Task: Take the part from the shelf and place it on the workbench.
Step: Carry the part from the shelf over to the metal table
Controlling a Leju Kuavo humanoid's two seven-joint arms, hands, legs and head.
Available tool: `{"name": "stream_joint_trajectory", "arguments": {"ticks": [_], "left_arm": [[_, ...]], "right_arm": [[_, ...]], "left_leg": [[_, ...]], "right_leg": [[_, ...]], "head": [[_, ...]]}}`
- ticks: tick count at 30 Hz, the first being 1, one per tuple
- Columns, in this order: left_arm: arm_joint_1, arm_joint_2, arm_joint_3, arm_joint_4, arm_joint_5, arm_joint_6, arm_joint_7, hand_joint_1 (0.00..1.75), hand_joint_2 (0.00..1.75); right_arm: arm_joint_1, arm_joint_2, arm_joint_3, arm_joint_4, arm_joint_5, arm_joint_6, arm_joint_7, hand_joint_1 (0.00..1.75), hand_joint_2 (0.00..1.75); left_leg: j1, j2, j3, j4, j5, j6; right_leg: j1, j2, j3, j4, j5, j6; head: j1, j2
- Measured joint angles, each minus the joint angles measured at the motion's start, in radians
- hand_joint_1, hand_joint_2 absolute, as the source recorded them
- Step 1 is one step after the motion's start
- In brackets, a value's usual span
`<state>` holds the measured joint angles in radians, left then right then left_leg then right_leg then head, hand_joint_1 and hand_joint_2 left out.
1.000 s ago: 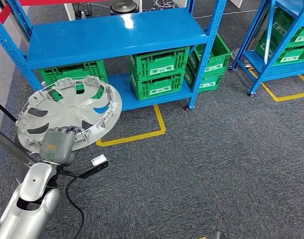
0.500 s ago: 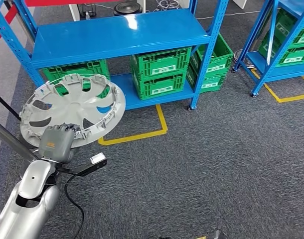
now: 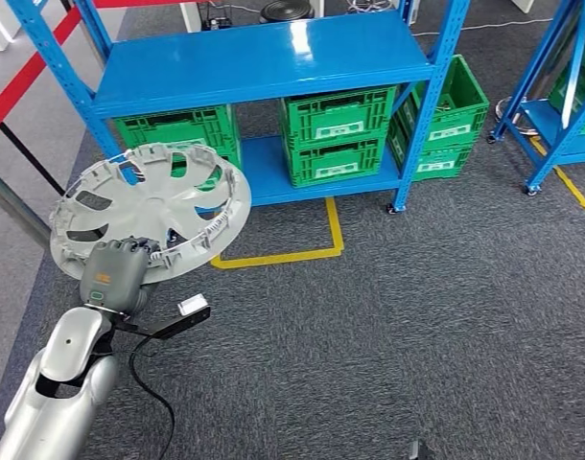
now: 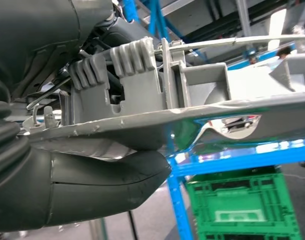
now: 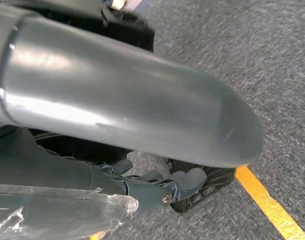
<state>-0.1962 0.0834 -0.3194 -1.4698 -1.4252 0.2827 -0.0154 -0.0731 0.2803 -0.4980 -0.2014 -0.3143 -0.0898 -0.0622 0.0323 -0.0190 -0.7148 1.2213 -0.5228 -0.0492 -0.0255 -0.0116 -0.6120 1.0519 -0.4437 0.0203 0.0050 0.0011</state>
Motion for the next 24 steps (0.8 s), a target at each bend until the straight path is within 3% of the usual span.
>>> {"name": "stream_joint_trajectory", "arguments": {"ticks": [2,4,6,7,8,10,12,14,16,17,18,19,21,23,24], "left_arm": [[0.000,0.000,0.000,0.002,0.000,0.000,-0.002,1.75,1.75],[0.000,0.001,0.000,0.005,0.001,0.000,-0.002,1.75,1.75],[-0.005,0.002,0.001,0.005,0.001,0.000,-0.002,1.75,1.75],[-0.009,0.002,0.001,0.006,0.001,0.000,-0.002,1.75,1.75],[-0.011,0.002,0.002,0.006,0.001,-0.001,-0.001,1.75,1.75],[-0.012,0.005,0.003,0.008,0.001,-0.002,-0.001,1.75,1.75],[-0.010,0.008,0.005,0.010,0.001,-0.003,-0.001,1.75,1.75],[-0.009,0.009,0.006,0.013,0.001,-0.004,0.000,1.75,1.75],[-0.008,0.008,0.005,0.017,0.000,-0.005,0.000,1.75,1.75],[-0.008,0.008,0.006,0.019,-0.001,-0.007,0.000,1.75,1.75],[-0.007,0.009,0.006,0.022,-0.002,-0.008,0.000,1.75,1.75],[-0.007,0.009,0.006,0.023,-0.002,-0.010,0.000,1.75,1.75],[-0.008,0.010,0.006,0.026,-0.002,-0.011,0.000,1.75,1.75],[-0.010,0.010,0.006,0.027,-0.003,-0.011,0.000,1.75,1.75],[-0.010,0.010,0.006,0.027,-0.003,-0.012,0.000,1.75,1.75]], "right_arm": [[0.001,0.000,0.002,0.000,0.000,-0.004,0.000,0.00,0.00],[0.001,0.000,0.005,0.000,0.000,-0.009,0.000,0.00,0.00],[0.001,0.000,0.008,0.000,0.000,-0.012,0.000,0.00,0.00],[0.001,0.000,0.008,0.000,0.000,-0.012,0.001,0.00,0.00],[0.000,0.000,0.008,0.000,0.000,-0.013,0.002,0.00,0.00],[-0.001,-0.001,0.009,-0.001,0.000,-0.013,0.004,0.00,0.00],[-0.003,-0.003,0.010,-0.002,0.000,-0.012,0.007,0.00,0.00],[-0.002,-0.003,0.013,-0.002,0.000,-0.010,0.009,0.00,0.00],[0.002,-0.004,0.015,-0.002,0.000,-0.007,0.008,0.00,0.00],[0.003,-0.004,0.015,-0.002,0.000,-0.004,0.006,0.00,0.00],[0.004,-0.004,0.015,-0.002,0.000,0.000,0.004,0.00,0.00],[0.004,-0.004,0.015,-0.002,0.000,0.004,0.002,0.00,0.00],[0.003,-0.004,0.015,-0.002,0.000,0.012,-0.001,0.00,0.00],[0.002,-0.004,0.015,-0.002,0.000,0.016,-0.002,0.00,0.00],[0.002,-0.004,0.015,-0.002,0.000,0.016,-0.003,0.00,0.00]], "left_leg": [[-0.002,0.002,-0.013,0.047,-0.007,0.007],[-0.010,0.020,0.043,-0.038,0.043,0.019],[-0.024,0.073,0.110,-0.157,0.080,0.029],[-0.030,0.092,0.126,-0.191,0.086,0.032],[-0.035,0.097,0.129,-0.206,0.085,0.034],[-0.034,0.071,0.122,-0.210,0.091,0.042],[-0.030,0.046,0.120,-0.215,0.099,0.053],[-0.028,0.021,0.115,-0.216,0.105,0.062],[-0.030,-0.008,0.110,-0.216,0.109,0.067],[-0.032,-0.023,0.108,-0.215,0.110,0.068],[-0.033,-0.039,0.108,-0.215,0.112,0.067],[-0.033,-0.054,0.108,-0.215,0.113,0.066],[-0.033,-0.082,0.104,-0.213,0.116,0.061],[-0.027,-0.106,0.094,-0.212,0.123,0.050],[-0.023,-0.119,0.089,-0.212,0.127,0.043]], "right_leg": [[0.006,-0.024,-0.004,0.000,0.002,-0.004],[0.010,-0.047,-0.005,0.000,0.004,-0.005],[0.018,-0.068,-0.006,0.001,0.004,-0.001],[0.022,-0.079,-0.006,0.001,0.005,0.003],[0.025,-0.091,-0.006,0.001,0.006,0.008],[0.024,-0.111,-0.005,-0.002,0.007,0.019],[0.020,-0.076,-0.017,0.029,-0.020,0.028],[0.018,-0.015,-0.063,0.138,-0.081,0.033],[0.020,0.009,-0.114,0.253,-0.126,0.032],[0.023,0.012,-0.121,0.269,-0.123,0.030],[0.024,0.016,-0.108,0.245,-0.101,0.026],[0.025,0.026,-0.079,0.187,-0.068,0.022],[0.021,0.080,-0.011,0.054,-0.020,0.010],[0.020,0.115,0.021,-0.006,-0.013,0.004],[0.021,0.109,0.024,-0.012,-0.012,0.003]], "head": [[0.000,0.000],[0.000,0.000],[-0.001,0.000],[0.000,0.000],[0.000,0.000],[0.001,0.000],[0.003,0.000],[0.007,0.000],[0.009,0.000],[0.009,0.000],[0.009,0.000],[0.009,0.000],[0.008,0.000],[0.006,0.000],[0.006,0.000]]}}
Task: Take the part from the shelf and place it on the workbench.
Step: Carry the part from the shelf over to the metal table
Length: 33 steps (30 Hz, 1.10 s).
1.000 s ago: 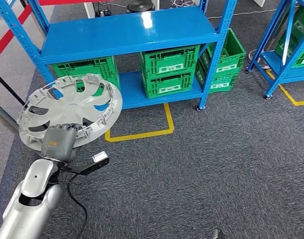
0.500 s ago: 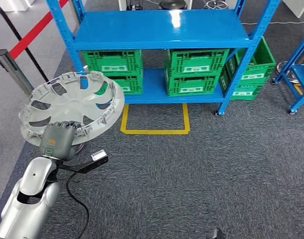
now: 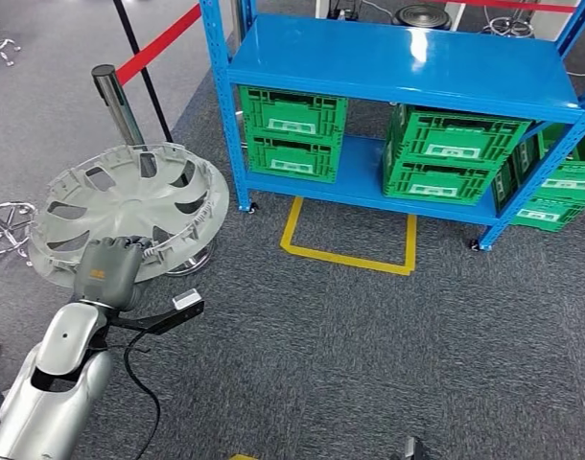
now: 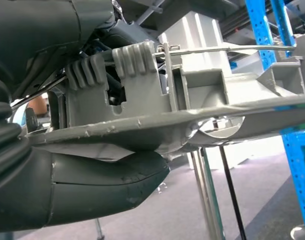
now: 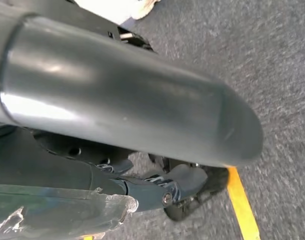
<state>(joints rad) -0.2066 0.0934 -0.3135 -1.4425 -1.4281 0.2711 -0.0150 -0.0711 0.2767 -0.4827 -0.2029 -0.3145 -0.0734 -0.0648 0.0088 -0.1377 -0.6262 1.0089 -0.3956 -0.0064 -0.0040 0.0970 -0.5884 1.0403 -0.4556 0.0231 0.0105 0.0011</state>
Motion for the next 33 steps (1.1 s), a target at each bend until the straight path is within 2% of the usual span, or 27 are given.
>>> {"name": "stream_joint_trajectory", "arguments": {"ticks": [1,2,3,5,6,7,8,9,10,12,14,16,17,18,19,21,22,23,24,25,27,28,29,30,31,32,33], "left_arm": [[0.002,0.001,0.001,0.000,0.000,0.000,0.000,1.75,1.75],[0.003,0.003,0.002,0.000,0.000,0.000,0.000,1.75,1.75],[0.004,0.004,0.003,0.001,0.000,0.000,0.000,1.75,1.75],[0.004,0.004,0.004,0.001,0.001,-0.001,-0.001,1.75,1.75],[0.003,0.003,0.004,0.002,0.000,-0.001,-0.001,1.75,1.75],[0.003,0.002,0.004,0.002,0.000,-0.001,-0.002,1.75,1.75],[0.003,0.002,0.004,0.003,0.000,-0.002,-0.002,1.75,1.75],[0.004,0.002,0.004,0.003,0.000,-0.002,-0.002,1.75,1.75],[0.004,0.002,0.004,0.004,0.000,-0.002,-0.002,1.75,1.75],[0.001,0.002,0.004,0.004,0.000,-0.002,-0.002,1.75,1.75],[-0.002,0.001,0.004,0.004,-0.001,-0.002,-0.002,1.75,1.75],[-0.004,0.002,0.004,0.005,-0.002,-0.003,-0.002,1.75,1.75],[-0.004,0.003,0.004,0.005,-0.002,-0.004,-0.002,1.75,1.75],[-0.004,0.004,0.005,0.006,-0.002,-0.004,-0.002,1.75,1.75],[-0.005,0.005,0.005,0.006,-0.002,-0.004,-0.002,1.75,1.75],[-0.007,0.005,0.005,0.006,-0.002,-0.004,-0.002,1.75,1.75],[-0.007,0.007,0.005,0.007,-0.001,-0.005,-0.003,1.75,1.75],[-0.007,0.009,0.006,0.008,0.000,-0.006,-0.004,1.75,1.75],[-0.007,0.012,0.007,0.010,0.003,-0.007,-0.007,1.75,1.75],[-0.008,0.014,0.010,0.012,0.007,-0.008,-0.012,1.75,1.75],[-0.011,0.017,0.016,0.017,0.013,-0.012,-0.020,1.75,1.75],[-0.015,0.018,0.018,0.020,0.014,-0.013,-0.023,1.75,1.75],[-0.019,0.018,0.020,0.022,0.015,-0.014,-0.024,1.75,1.75],[-0.022,0.020,0.021,0.024,0.015,-0.015,-0.026,1.75,1.75],[-0.024,0.023,0.023,0.026,0.016,-0.016,-0.026,1.75,1.75],[-0.024,0.025,0.025,0.028,0.016,-0.016,-0.027,1.75,1.75],[-0.025,0.028,0.028,0.029,0.017,-0.016,-0.027,1.75,1.75]], "right_arm": [[-0.001,0.001,0.000,0.000,-0.001,0.000,0.000,0.00,0.00],[0.000,0.002,0.000,0.000,-0.002,0.001,0.000,0.00,0.00],[0.000,0.003,0.000,0.000,-0.004,0.001,0.000,0.00,0.00],[0.001,0.004,0.000,0.000,-0.006,0.002,-0.001,0.00,0.00],[0.001,0.004,0.000,0.000,-0.006,0.002,0.000,0.00,0.00],[0.002,0.004,0.000,0.000,-0.007,0.002,0.000,0.00,0.00],[0.002,0.004,0.000,0.000,-0.008,0.002,-0.001,0.00,0.00],[0.002,0.004,0.000,0.000,-0.008,0.001,-0.001,0.00,0.00],[0.001,0.004,0.000,0.000,-0.009,0.001,-0.001,0.00,0.00],[0.001,0.004,0.000,0.000,-0.009,0.002,0.001,0.00,0.00],[0.001,0.003,0.000,0.000,-0.009,0.004,0.007,0.00,0.00],[0.000,0.003,0.000,-0.001,-0.009,0.005,0.012,0.00,0.00],[-0.001,0.002,0.000,-0.001,-0.009,0.006,0.014,0.00,0.00],[-0.002,0.002,0.000,-0.001,-0.009,0.006,0.015,0.00,0.00],[-0.002,0.002,0.000,-0.001,-0.009,0.007,0.016,0.00,0.00],[-0.001,0.002,0.001,-0.001,-0.009,0.008,0.017,0.00,0.00],[0.001,0.002,0.001,-0.001,-0.009,0.008,0.017,0.00,0.00],[0.003,0.001,0.001,-0.001,-0.009,0.010,0.016,0.00,0.00],[0.003,0.001,0.001,-0.001,-0.009,0.012,0.016,0.00,0.00],[0.003,0.001,0.001,-0.001,-0.009,0.016,0.015,0.00,0.00],[0.002,0.002,0.002,-0.001,-0.009,0.023,0.016,0.00,0.00],[0.002,0.002,0.002,-0.001,-0.009,0.025,0.017,0.00,0.00],[0.001,0.002,0.003,-0.001,-0.009,0.026,0.018,0.00,0.00],[0.001,0.002,0.004,-0.001,-0.009,0.027,0.018,0.00,0.00],[0.000,0.003,0.006,-0.001,-0.009,0.027,0.018,0.00,0.00],[-0.001,0.003,0.007,-0.001,-0.009,0.027,0.019,0.00,0.00],[-0.001,0.004,0.008,-0.001,-0.009,0.027,0.019,0.00,0.00]], "left_leg": [[0.003,-0.009,-0.004,-0.002,0.003,-0.006],[0.002,-0.001,-0.009,0.003,-0.001,-0.012],[-0.001,0.023,-0.020,0.022,-0.014,-0.018],[-0.005,0.090,-0.067,0.117,-0.067,-0.029],[-0.002,0.111,-0.098,0.183,-0.096,-0.034],[0.001,0.121,-0.123,0.235,-0.113,-0.039],[0.005,0.126,-0.135,0.260,-0.114,-0.042],[0.008,0.130,-0.127,0.248,-0.097,-0.045],[0.010,0.138,-0.101,0.200,-0.067,-0.046],[0.007,0.180,-0.028,0.067,-0.014,-0.046],[0.001,0.207,0.007,-0.002,-0.001,-0.032],[-0.002,0.188,0.006,-0.008,-0.004,-0.012],[-0.001,0.177,0.006,-0.010,-0.003,-0.004],[0.000,0.165,0.006,-0.011,-0.001,0.003],[0.002,0.153,0.007,-0.012,0.000,0.010],[0.000,0.129,0.007,-0.012,0.001,0.018],[-0.002,0.115,0.007,-0.012,0.001,0.020],[-0.004,0.101,0.007,-0.012,0.001,0.021],[-0.006,0.086,0.008,-0.012,0.001,0.021],[-0.006,0.071,0.009,-0.011,0.001,0.021],[-0.008,0.043,0.009,-0.009,0.001,0.019],[-0.008,0.030,0.005,-0.007,0.001,0.016],[-0.007,0.019,0.001,-0.006,0.003,0.012],[-0.005,0.007,-0.004,-0.007,0.006,0.006],[-0.002,-0.004,-0.007,-0.008,0.010,-0.001],[-0.002,0.002,-0.010,-0.008,0.010,-0.007],[-0.003,0.024,-0.016,0.002,0.002,-0.014]], "right_leg": [[-0.001,-0.013,0.001,-0.002,0.003,-0.004],[-0.003,-0.027,0.003,-0.007,0.006,-0.009],[-0.006,-0.042,0.006,-0.013,0.009,-0.014],[-0.008,-0.073,0.010,-0.020,0.011,-0.019],[-0.008,-0.089,0.010,-0.020,0.011,-0.020],[-0.008,-0.104,0.010,-0.020,0.010,-0.020],[-0.009,-0.119,0.010,-0.020,0.009,-0.019],[-0.010,-0.133,0.010,-0.020,0.008,-0.018],[-0.011,-0.146,0.011,-0.020,0.006,-0.015],[-0.009,-0.168,0.015,-0.018,0.001,-0.005],[-0.001,-0.188,0.020,-0.019,-0.004,0.007],[0.001,-0.207,0.029,-0.025,-0.007,0.018],[0.000,-0.202,0.030,-0.023,-0.013,0.023],[-0.003,-0.183,0.024,-0.006,-0.026,0.027],[-0.004,-0.157,0.007,0.033,-0.050,0.029],[-0.003,-0.110,-0.057,0.166,-0.113,0.027],[-0.002,-0.101,-0.091,0.231,-0.133,0.025],[0.001,-0.097,-0.114,0.267,-0.136,0.023],[0.002,-0.094,-0.121,0.264,-0.118,0.019],[0.003,-0.088,-0.108,0.221,-0.083,0.015],[0.001,-0.050,-0.056,0.086,-0.009,0.007],[-0.002,-0.031,-0.032,0.034,0.009,0.006],[-0.004,-0.017,-0.019,0.005,0.014,0.005],[-0.004,-0.014,-0.013,-0.004,0.011,0.004],[-0.003,-0.024,-0.010,-0.007,0.012,0.002],[-0.003,-0.034,-0.008,-0.010,0.014,-0.002],[-0.004,-0.046,-0.005,-0.013,0.016,-0.008]], "head": [[0.000,0.000],[-0.002,0.000],[-0.006,0.000],[-0.013,0.000],[-0.016,0.000],[-0.015,0.000],[-0.016,0.000],[-0.016,0.000],[-0.016,0.000],[-0.018,0.000],[-0.016,0.000],[-0.012,0.000],[-0.010,0.000],[-0.009,0.000],[-0.007,0.000],[-0.002,0.000],[-0.001,0.000],[-0.001,0.000],[-0.001,0.000],[-0.001,0.000],[-0.001,0.000],[-0.002,0.000],[-0.002,0.000],[-0.002,0.000],[-0.002,0.000],[-0.002,0.000],[-0.006,0.000]]}}
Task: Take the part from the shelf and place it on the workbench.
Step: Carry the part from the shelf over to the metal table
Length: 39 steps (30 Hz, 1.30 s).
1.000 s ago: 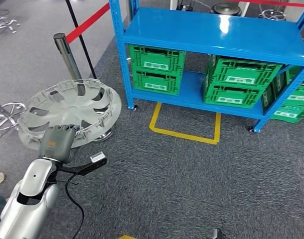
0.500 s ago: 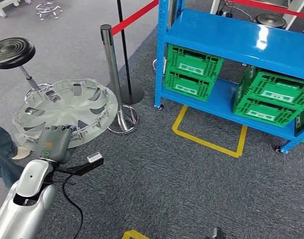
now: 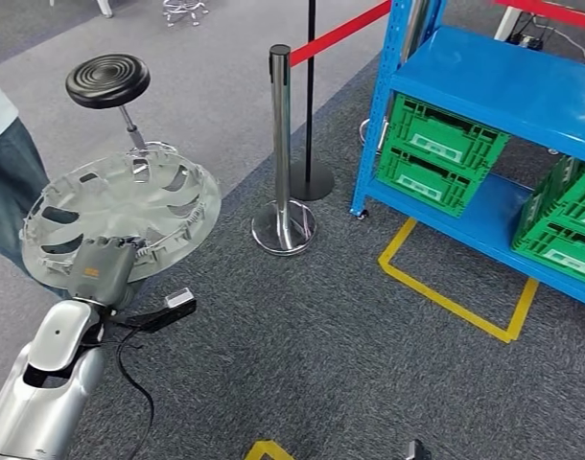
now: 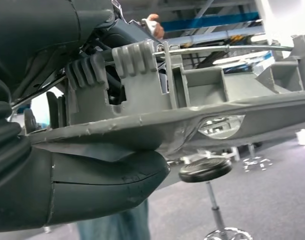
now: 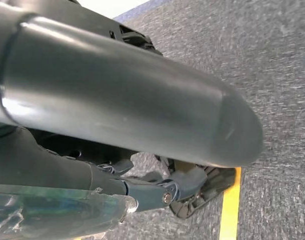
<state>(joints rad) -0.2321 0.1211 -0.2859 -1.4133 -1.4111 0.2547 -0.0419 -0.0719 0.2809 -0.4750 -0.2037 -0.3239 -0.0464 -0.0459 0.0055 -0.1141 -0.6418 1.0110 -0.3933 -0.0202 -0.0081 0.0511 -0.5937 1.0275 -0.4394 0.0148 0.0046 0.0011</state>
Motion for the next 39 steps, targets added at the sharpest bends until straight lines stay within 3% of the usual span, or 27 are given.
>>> {"name": "stream_joint_trajectory", "arguments": {"ticks": [1,3,5,6,8,10,12,14,16,18,20,21,22,23,25,27,29,30,32,33,35,36,37,39], "left_arm": [[-0.002,0.002,0.001,0.001,0.001,0.000,0.000,1.75,1.75],[-0.008,0.002,0.002,0.004,0.002,-0.001,-0.001,1.75,1.75],[-0.010,0.001,0.002,0.006,0.002,-0.003,-0.005,1.75,1.75],[-0.010,0.001,0.002,0.007,0.003,-0.004,-0.007,1.75,1.75],[-0.010,0.002,0.002,0.008,0.005,-0.006,-0.008,1.75,1.75],[-0.014,0.002,0.002,0.007,0.006,-0.007,-0.008,1.75,1.75],[-0.017,0.001,0.002,0.007,0.007,-0.009,-0.008,1.75,1.75],[-0.016,0.001,0.002,0.007,0.007,-0.010,-0.008,1.75,1.75],[-0.016,0.003,0.002,0.007,0.008,-0.012,-0.008,1.75,1.75],[-0.016,0.002,0.002,0.007,0.008,-0.014,-0.008,1.75,1.75],[-0.015,0.001,0.002,0.007,0.008,-0.015,-0.008,1.75,1.75],[-0.014,0.000,0.002,0.007,0.008,-0.016,-0.008,1.75,1.75],[-0.014,0.000,0.002,0.007,0.008,-0.016,-0.008,1.75,1.75],[-0.013,0.000,0.002,0.007,0.008,-0.017,-0.008,1.75,1.75],[-0.014,0.000,0.002,0.007,0.008,-0.018,-0.008,1.75,1.75],[-0.017,-0.002,0.001,0.007,0.008,-0.021,-0.008,1.75,1.75],[-0.016,-0.002,0.001,0.007,0.008,-0.025,-0.008,1.75,1.75],[-0.014,-0.003,0.001,0.007,0.008,-0.027,-0.008,1.75,1.75],[-0.011,-0.005,-0.001,0.006,0.008,-0.029,-0.007,1.75,1.75],[-0.010,-0.008,-0.002,0.005,0.008,-0.030,-0.005,1.75,1.75],[-0.006,-0.012,-0.005,0.005,0.008,-0.031,-0.001,1.75,1.75],[-0.003,-0.014,-0.007,0.005,0.008,-0.031,0.001,1.75,1.75],[0.001,-0.015,-0.008,0.005,0.008,-0.031,0.004,1.75,1.75],[0.005,-0.017,-0.009,0.005,0.008,-0.031,0.009,1.75,1.75]], "right_arm": [[0.000,0.001,0.000,0.000,0.000,0.001,0.000,0.00,0.00],[0.001,0.001,0.001,0.000,0.000,0.003,0.001,0.00,0.00],[0.002,0.000,0.001,0.000,0.000,0.005,0.001,0.00,0.00],[0.002,0.000,0.001,0.000,0.000,0.006,0.002,0.00,0.00],[0.001,0.000,0.001,0.000,0.000,0.007,0.004,0.00,0.00],[0.000,-0.001,0.000,-0.001,0.000,0.007,0.008,0.00,0.00],[-0.001,-0.002,0.000,-0.002,0.000,0.006,0.011,0.00,0.00],[-0.001,-0.003,0.000,-0.002,0.000,0.005,0.011,0.00,0.00],[-0.004,-0.004,0.000,-0.002,0.000,0.006,0.014,0.00,0.00],[-0.006,-0.004,0.000,-0.002,0.000,0.008,0.017,0.00,0.00],[-0.004,-0.005,0.000,-0.002,0.000,0.007,0.019,0.00,0.00],[-0.002,-0.005,0.000,-0.002,0.000,0.007,0.020,0.00,0.00],[-0.001,-0.005,-0.001,-0.002,0.000,0.007,0.020,0.00,0.00],[0.000,-0.006,-0.001,-0.002,0.000,0.007,0.020,0.00,0.00],[0.000,-0.005,-0.001,-0.001,0.000,0.010,0.021,0.00,0.00],[0.000,-0.005,-0.001,-0.001,0.000,0.015,0.021,0.00,0.00],[0.001,-0.004,-0.001,0.000,0.000,0.018,0.021,0.00,0.00],[0.001,-0.003,-0.002,0.000,0.000,0.018,0.021,0.00,0.00],[0.001,-0.001,-0.002,0.000,0.000,0.017,0.022,0.00,0.00],[0.002,0.000,-0.002,0.000,0.000,0.016,0.023,0.00,0.00],[0.004,-0.001,-0.002,0.000,0.000,0.015,0.024,0.00,0.00],[0.005,-0.001,-0.002,0.000,0.000,0.014,0.023,0.00,0.00],[0.005,-0.001,-0.002,0.000,0.000,0.014,0.022,0.00,0.00],[0.004,-0.002,-0.002,-0.001,0.000,0.015,0.018,0.00,0.00]], "left_leg": [[-0.002,0.030,-0.014,0.028,-0.018,-0.005],[-0.003,0.086,-0.071,0.144,-0.077,-0.014],[0.003,0.100,-0.126,0.257,-0.114,-0.021],[0.006,0.102,-0.132,0.268,-0.107,-0.024],[0.011,0.118,-0.084,0.179,-0.049,-0.027],[0.007,0.165,-0.014,0.048,-0.005,-0.024],[0.001,0.185,0.013,-0.007,0.000,-0.010],[0.001,0.158,0.012,-0.010,0.000,0.007],[0.005,0.134,0.013,-0.013,0.003,0.020],[0.006,0.111,0.013,-0.014,0.004,0.030],[0.003,0.084,0.013,-0.013,0.004,0.034],[0.002,0.068,0.014,-0.013,0.004,0.035],[0.002,0.052,0.015,-0.013,0.003,0.035],[0.003,0.037,0.016,-0.012,0.003,0.034],[0.003,0.009,0.016,-0.010,0.003,0.029],[0.005,-0.015,0.010,-0.010,0.007,0.018],[0.009,-0.037,0.002,-0.013,0.013,0.005],[0.009,-0.027,-0.001,-0.009,0.011,-0.001],[0.005,0.033,-0.030,0.047,-0.023,-0.009],[0.003,0.069,-0.058,0.106,-0.054,-0.013],[0.005,0.098,-0.122,0.238,-0.107,-0.018],[0.007,0.101,-0.139,0.272,-0.112,-0.019],[0.009,0.104,-0.136,0.268,-0.099,-0.021],[0.010,0.131,-0.076,0.160,-0.039,-0.021]], "right_leg": [[-0.002,-0.012,0.002,-0.004,0.001,-0.006],[-0.001,-0.039,0.004,-0.006,0.001,-0.013],[0.000,-0.068,0.005,-0.005,-0.001,-0.014],[-0.001,-0.082,0.005,-0.005,-0.003,-0.014],[-0.001,-0.105,0.008,-0.005,-0.006,-0.010],[0.005,-0.124,0.013,-0.004,-0.012,0.000],[0.013,-0.144,0.019,-0.005,-0.018,0.010],[0.013,-0.161,0.025,-0.010,-0.023,0.020],[0.009,-0.127,0.013,0.023,-0.050,0.030],[0.007,-0.070,-0.040,0.142,-0.112,0.032],[0.009,-0.051,-0.107,0.275,-0.160,0.030],[0.009,-0.048,-0.123,0.298,-0.157,0.029],[0.009,-0.044,-0.120,0.278,-0.133,0.026],[0.008,-0.036,-0.098,0.222,-0.094,0.025],[0.000,0.009,-0.038,0.078,-0.027,0.023],[-0.005,0.042,-0.003,0.009,-0.011,0.022],[-0.004,0.028,0.005,0.004,-0.011,0.016],[-0.004,0.017,0.007,0.002,-0.009,0.011],[-0.004,-0.009,0.011,-0.005,-0.006,-0.001],[-0.002,-0.023,0.012,-0.006,-0.006,-0.005],[0.000,-0.053,0.012,-0.006,-0.007,-0.010],[0.001,-0.067,0.012,-0.006,-0.008,-0.011],[0.001,-0.081,0.013,-0.006,-0.010,-0.011],[0.001,-0.104,0.017,-0.006,-0.013,-0.006]], "head": [[-0.004,0.000],[-0.012,0.000],[-0.012,0.000],[-0.012,0.000],[-0.012,0.000],[-0.013,0.000],[-0.011,0.000],[-0.008,0.000],[-0.004,0.000],[0.000,0.000],[0.002,0.000],[0.002,0.000],[0.002,0.000],[0.002,0.000],[0.002,0.000],[0.001,0.000],[0.001,0.000],[0.001,0.000],[-0.004,0.000],[-0.006,0.000],[-0.008,0.000],[-0.009,0.000],[-0.009,0.000],[-0.009,0.000]]}}
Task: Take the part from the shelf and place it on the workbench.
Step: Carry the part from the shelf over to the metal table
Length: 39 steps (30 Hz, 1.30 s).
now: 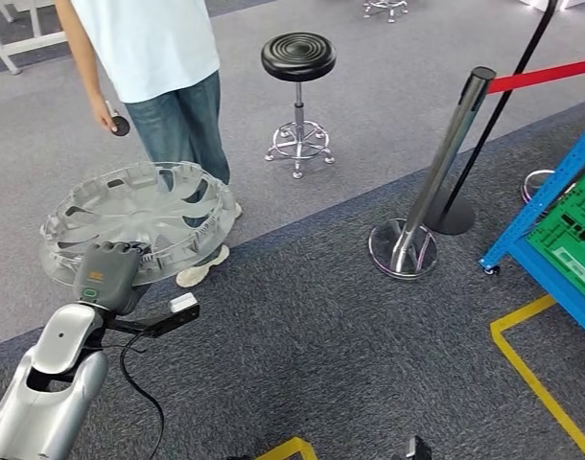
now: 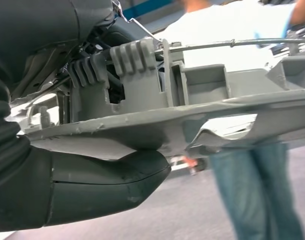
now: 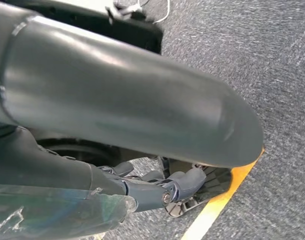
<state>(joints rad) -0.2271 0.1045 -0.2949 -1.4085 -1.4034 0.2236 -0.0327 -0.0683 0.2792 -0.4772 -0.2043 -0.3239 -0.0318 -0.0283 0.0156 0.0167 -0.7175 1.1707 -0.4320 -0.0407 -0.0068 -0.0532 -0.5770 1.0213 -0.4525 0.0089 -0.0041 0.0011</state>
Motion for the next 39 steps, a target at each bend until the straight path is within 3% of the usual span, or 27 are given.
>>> {"name": "stream_joint_trajectory", "arguments": {"ticks": [2,3,4,5,6,7,9,11,12,13,15,17,19,21,23,25,27,28,29,30,32,34,36,37,39], "left_arm": [[-0.001,-0.003,0.000,0.000,0.000,0.000,0.003,1.75,1.75],[-0.002,-0.004,0.000,0.000,0.000,0.001,0.004,1.75,1.75],[-0.002,-0.006,0.000,-0.001,0.000,0.001,0.004,1.75,1.75],[-0.001,-0.007,0.000,-0.001,0.000,0.002,0.005,1.75,1.75],[0.001,-0.007,0.000,-0.001,0.000,0.002,0.006,1.75,1.75],[0.002,-0.007,0.000,-0.001,0.000,0.002,0.007,1.75,1.75],[0.002,-0.009,0.000,-0.001,0.000,0.002,0.008,1.75,1.75],[0.001,-0.012,0.000,-0.001,0.000,0.001,0.008,1.75,1.75],[0.002,-0.012,0.000,-0.001,0.000,0.001,0.008,1.75,1.75],[0.002,-0.012,0.000,-0.001,0.000,0.001,0.008,1.75,1.75],[0.002,-0.012,0.000,-0.001,0.000,0.001,0.008,1.75,1.75],[0.000,-0.011,0.000,-0.001,0.000,0.001,0.008,1.75,1.75],[-0.001,-0.010,0.000,-0.001,0.000,0.001,0.008,1.75,1.75],[0.000,-0.005,0.001,-0.001,0.002,0.002,0.008,1.75,1.75],[0.000,0.001,0.002,-0.001,0.010,0.003,0.004,1.75,1.75],[-0.004,0.006,0.004,0.000,0.028,0.004,-0.007,1.75,1.75],[-0.007,0.009,0.008,0.001,0.053,0.005,-0.025,1.75,1.75],[-0.009,0.011,0.012,0.002,0.068,0.003,-0.035,1.75,1.75],[-0.011,0.014,0.018,0.002,0.084,0.001,-0.043,1.75,1.75],[-0.016,0.016,0.025,0.002,0.101,-0.002,-0.051,1.75,1.75],[-0.035,0.021,0.041,0.001,0.136,-0.010,-0.065,1.75,1.75],[-0.059,0.026,0.058,-0.003,0.164,-0.018,-0.076,1.75,1.75],[-0.075,0.033,0.073,-0.007,0.178,-0.024,-0.081,1.75,1.75],[-0.080,0.036,0.079,-0.010,0.181,-0.026,-0.082,1.75,1.75],[-0.090,0.041,0.089,-0.015,0.189,-0.028,-0.083,1.75,1.75]], "right_arm": [[-0.001,0.000,0.000,0.000,0.000,0.001,-0.004,0.00,0.00],[-0.001,0.000,0.000,0.000,0.000,0.001,-0.005,0.00,0.00],[-0.001,0.000,0.000,-0.001,0.000,0.001,-0.006,0.00,0.00],[-0.002,0.000,0.000,-0.001,0.000,0.001,-0.007,0.00,0.00],[-0.003,-0.001,0.001,-0.001,0.000,0.002,-0.007,0.00,0.00],[-0.004,0.000,0.001,-0.001,0.000,0.004,-0.007,0.00,0.00],[-0.007,0.000,0.002,-0.001,0.000,0.008,-0.007,0.00,0.00],[-0.007,0.000,0.002,-0.001,0.000,0.010,-0.006,0.00,0.00],[-0.005,0.000,0.002,-0.001,0.000,0.011,-0.006,0.00,0.00],[-0.004,0.000,0.002,-0.001,0.000,0.011,-0.005,0.00,0.00],[-0.002,0.000,0.002,-0.001,0.000,0.012,-0.004,0.00,0.00],[-0.002,0.001,0.003,0.000,0.000,0.014,-0.001,0.00,0.00],[-0.001,0.002,0.004,0.000,0.000,0.015,0.001,0.00,0.00],[-0.001,0.002,0.006,0.001,0.000,0.016,0.002,0.00,0.00],[-0.001,0.004,0.009,0.001,0.000,0.018,0.003,0.00,0.00],[0.000,0.004,0.011,0.000,0.000,0.021,0.003,0.00,0.00],[0.001,0.003,0.012,0.000,0.000,0.022,0.003,0.00,0.00],[0.001,0.002,0.013,0.000,0.000,0.023,0.002,0.00,0.00],[0.000,0.002,0.015,0.000,0.000,0.024,0.001,0.00,0.00],[-0.001,0.002,0.017,0.000,0.000,0.025,0.000,0.00,0.00],[-0.002,0.001,0.021,0.000,0.000,0.029,-0.001,0.00,0.00],[-0.003,0.001,0.023,-0.001,0.000,0.033,-0.001,0.00,0.00],[-0.003,0.000,0.025,-0.001,0.000,0.035,-0.001,0.00,0.00],[-0.003,0.000,0.026,-0.001,0.000,0.036,0.000,0.00,0.00],[-0.006,0.000,0.027,-0.001,0.000,0.040,0.001,0.00,0.00]], "left_leg": [[-0.006,0.050,0.068,-0.125,0.036,0.005],[-0.009,0.063,0.084,-0.155,0.040,0.011],[-0.012,0.060,0.087,-0.165,0.036,0.017],[-0.012,0.044,0.085,-0.165,0.037,0.026],[-0.010,0.031,0.085,-0.166,0.037,0.032],[-0.008,0.018,0.086,-0.168,0.039,0.039],[-0.004,-0.006,0.087,-0.170,0.041,0.051],[-0.007,-0.033,0.087,-0.170,0.041,0.057],[-0.008,-0.049,0.088,-0.169,0.041,0.057],[-0.008,-0.065,0.088,-0.169,0.041,0.057],[-0.008,-0.096,0.090,-0.169,0.041,0.056],[-0.009,-0.123,0.087,-0.166,0.043,0.051],[-0.006,-0.146,0.079,-0.167,0.050,0.038],[-0.001,-0.162,0.071,-0.170,0.056,0.025],[-0.004,-0.120,0.053,-0.138,0.034,0.017],[-0.009,-0.055,0.001,-0.027,-0.026,0.012],[-0.007,-0.033,-0.054,0.091,-0.071,0.007],[-0.006,-0.029,-0.061,0.109,-0.069,0.006],[-0.005,-0.025,-0.046,0.086,-0.049,0.005],[-0.005,-0.014,-0.013,0.028,-0.017,0.005],[-0.010,0.031,0.061,-0.106,0.030,0.009],[-0.016,0.052,0.089,-0.165,0.036,0.020],[-0.016,0.028,0.087,-0.168,0.036,0.034],[-0.014,0.016,0.088,-0.169,0.036,0.039],[-0.009,-0.005,0.089,-0.171,0.038,0.050]], "right_leg": [[0.008,-0.021,0.005,0.003,-0.008,0.010],[0.012,-0.031,0.007,0.003,-0.011,0.015],[0.015,-0.042,0.010,0.002,-0.014,0.020],[0.015,-0.054,0.015,-0.001,-0.016,0.024],[0.013,-0.051,0.017,0.000,-0.021,0.030],[0.011,-0.034,0.013,0.015,-0.034,0.036],[0.008,0.024,-0.027,0.106,-0.086,0.042],[0.009,0.052,-0.094,0.243,-0.142,0.040],[0.010,0.056,-0.118,0.284,-0.149,0.038],[0.011,0.059,-0.125,0.287,-0.136,0.035],[0.011,0.076,-0.086,0.183,-0.065,0.029],[0.005,0.121,-0.030,0.058,-0.014,0.026],[0.003,0.144,-0.007,0.013,-0.009,0.023],[0.005,0.123,-0.003,0.007,-0.004,0.013],[0.005,0.098,0.001,-0.002,0.002,0.000],[0.007,0.070,0.003,-0.006,0.003,-0.008],[0.009,0.041,0.003,-0.006,0.001,-0.011],[0.009,0.027,0.003,-0.006,0.000,-0.012],[0.009,0.015,0.003,-0.006,-0.001,-0.011],[0.009,0.003,0.004,-0.006,-0.002,-0.010],[0.016,-0.017,0.006,-0.004,-0.007,-0.003],[0.025,-0.036,0.008,-0.002,-0.012,0.005],[0.026,-0.053,0.013,-0.003,-0.018,0.014],[0.024,-0.041,0.011,0.004,-0.026,0.019],[0.020,0.010,-0.020,0.072,-0.067,0.029]], "head": [[0.000,0.000],[0.001,0.000],[0.002,0.000],[0.004,0.000],[0.005,0.000],[0.007,0.000],[0.013,0.000],[0.017,0.000],[0.017,0.000],[0.018,0.000],[0.018,0.000],[0.017,0.000],[0.017,0.000],[0.017,0.000],[0.012,0.000],[0.008,0.000],[0.008,0.000],[0.008,0.000],[0.008,0.000],[0.008,0.000],[0.007,0.000],[0.009,0.000],[0.011,0.000],[0.012,0.000],[0.016,0.000]]}}
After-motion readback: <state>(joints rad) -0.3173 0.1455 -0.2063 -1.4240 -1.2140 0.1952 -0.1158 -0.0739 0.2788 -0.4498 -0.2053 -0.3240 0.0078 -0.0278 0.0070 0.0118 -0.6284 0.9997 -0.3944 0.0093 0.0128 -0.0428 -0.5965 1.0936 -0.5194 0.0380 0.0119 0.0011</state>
